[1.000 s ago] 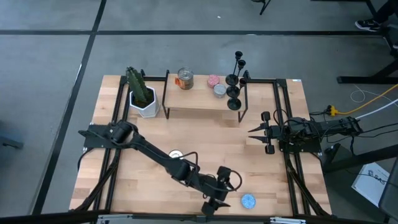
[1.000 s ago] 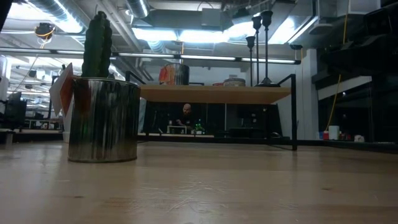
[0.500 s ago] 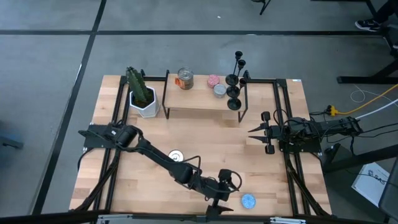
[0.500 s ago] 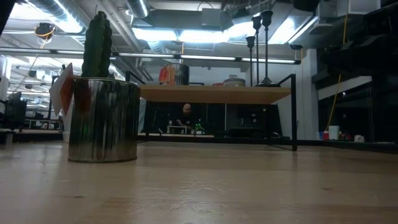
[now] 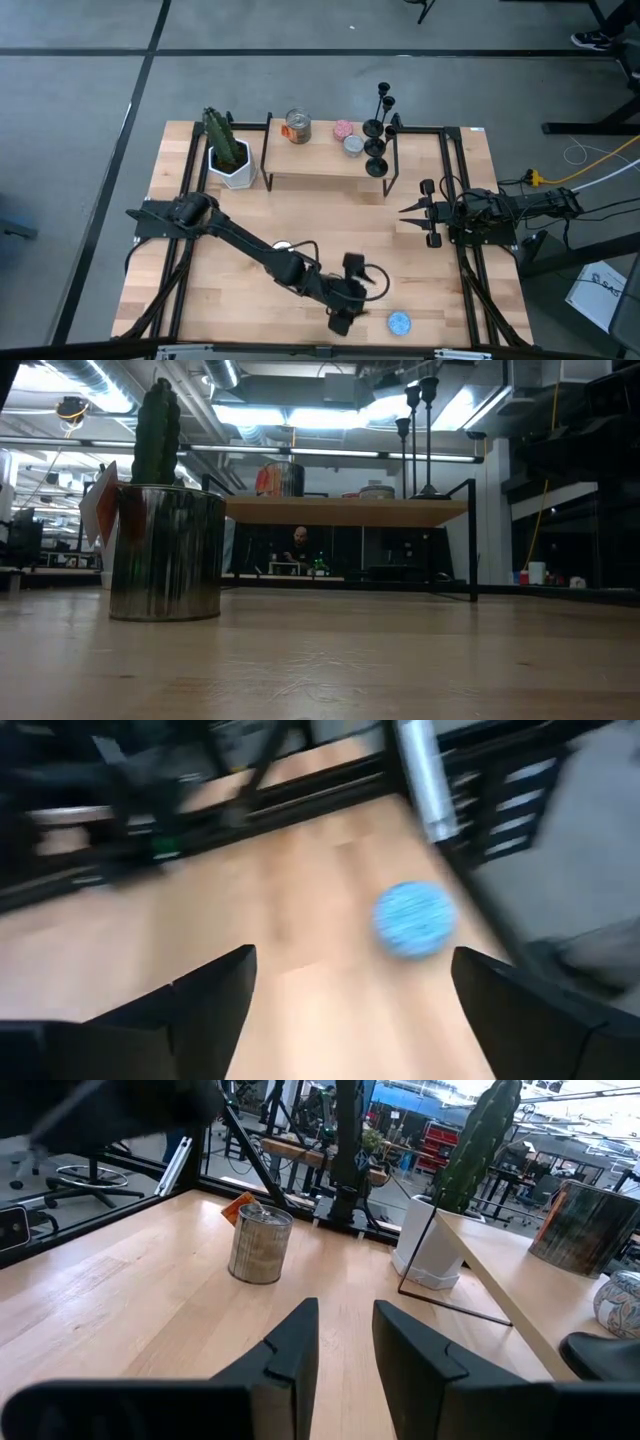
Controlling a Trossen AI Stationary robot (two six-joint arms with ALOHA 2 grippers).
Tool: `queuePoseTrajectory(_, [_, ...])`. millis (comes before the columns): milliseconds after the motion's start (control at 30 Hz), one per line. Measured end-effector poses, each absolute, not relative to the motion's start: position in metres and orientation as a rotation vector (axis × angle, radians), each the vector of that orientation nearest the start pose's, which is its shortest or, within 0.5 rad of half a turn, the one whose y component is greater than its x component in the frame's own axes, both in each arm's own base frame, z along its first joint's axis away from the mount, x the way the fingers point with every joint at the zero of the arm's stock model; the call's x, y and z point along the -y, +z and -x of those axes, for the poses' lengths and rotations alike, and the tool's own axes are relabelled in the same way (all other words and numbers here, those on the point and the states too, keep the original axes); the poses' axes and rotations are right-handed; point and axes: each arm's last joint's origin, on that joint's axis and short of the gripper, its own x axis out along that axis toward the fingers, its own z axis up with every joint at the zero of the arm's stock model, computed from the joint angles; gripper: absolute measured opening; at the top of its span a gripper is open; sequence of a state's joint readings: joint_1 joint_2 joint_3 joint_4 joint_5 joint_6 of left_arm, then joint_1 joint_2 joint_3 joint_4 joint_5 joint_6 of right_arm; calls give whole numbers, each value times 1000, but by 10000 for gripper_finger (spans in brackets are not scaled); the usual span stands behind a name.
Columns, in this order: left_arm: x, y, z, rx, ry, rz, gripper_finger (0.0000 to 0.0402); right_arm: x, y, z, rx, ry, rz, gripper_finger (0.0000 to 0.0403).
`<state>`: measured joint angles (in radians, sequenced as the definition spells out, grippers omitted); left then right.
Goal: Pick & Place candle stick holders
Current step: Put the blue scented candle on the shelf
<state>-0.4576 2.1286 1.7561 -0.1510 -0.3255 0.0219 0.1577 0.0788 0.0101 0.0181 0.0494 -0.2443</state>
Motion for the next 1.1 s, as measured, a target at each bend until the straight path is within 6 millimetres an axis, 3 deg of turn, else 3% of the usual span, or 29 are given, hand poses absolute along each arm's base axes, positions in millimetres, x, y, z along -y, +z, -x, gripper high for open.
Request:
queuePoseTrajectory(400, [178,302,-408,-559,113,-466,259,-15,162,-101,-37,114,250,101])
queuePoseTrajectory(600, [145,297,-386,-470,141,-399,229,-15,162,-101,-37,113,250,101])
queuePoseTrajectory(900, [77,296,-338,-112,255,-217,208,-15,162,-101,-37,113,250,101])
queuePoseTrajectory(1100, [57,302,-324,-41,284,-176,208,-15,162,-101,-38,113,250,101])
